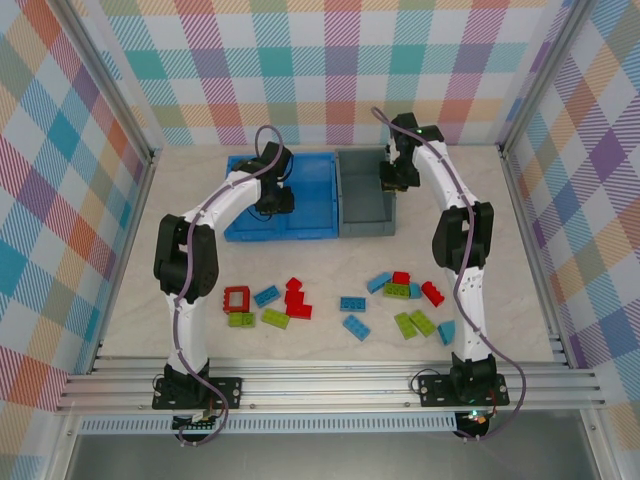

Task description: Sort the legos into containers by color

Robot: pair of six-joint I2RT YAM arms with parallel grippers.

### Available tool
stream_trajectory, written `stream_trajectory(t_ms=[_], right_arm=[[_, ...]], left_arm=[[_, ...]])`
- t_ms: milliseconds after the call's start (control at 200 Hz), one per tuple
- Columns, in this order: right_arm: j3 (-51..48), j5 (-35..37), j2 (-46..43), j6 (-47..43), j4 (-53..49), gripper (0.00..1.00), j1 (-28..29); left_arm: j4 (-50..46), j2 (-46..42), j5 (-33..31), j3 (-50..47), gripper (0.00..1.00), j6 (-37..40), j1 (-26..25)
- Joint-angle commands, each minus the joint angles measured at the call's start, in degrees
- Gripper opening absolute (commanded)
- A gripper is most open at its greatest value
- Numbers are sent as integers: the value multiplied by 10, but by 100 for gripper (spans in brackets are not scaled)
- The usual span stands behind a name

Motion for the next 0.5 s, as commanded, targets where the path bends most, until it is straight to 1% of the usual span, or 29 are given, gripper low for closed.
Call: stream_trajectory(t_ms=[0,30,100,190,250,280,325,365,495], right_arm=[[8,-14,2,-6,-17,12,8],[3,-14,-1,-6,-15,16,7],[-9,-8,-11,-4,-9,31,7],[-24,5,-30,-2,-3,42,7],[-30,14,-46,-1,2,46,8],[-32,20,-53,-1,1,47,7],[-34,29,-66,0,2,49,7],[-35,34,-79,0,4,52,7],[-37,53,-119,6,-2,61,7]], left_arm=[[22,-23,38,-5,19,-31,-11],[23,-23,36,-5,23,-31,-11],[21,-25,32,-5,33,-34,-13],[16,-34,22,-5,44,-35,-15],[11,-44,15,-5,53,-39,-15],[9,-49,11,-5,56,-41,-15],[7,-60,5,-8,59,-44,-15],[7,-70,0,-9,62,-47,-15],[-1,-106,-23,-12,67,-55,-16]])
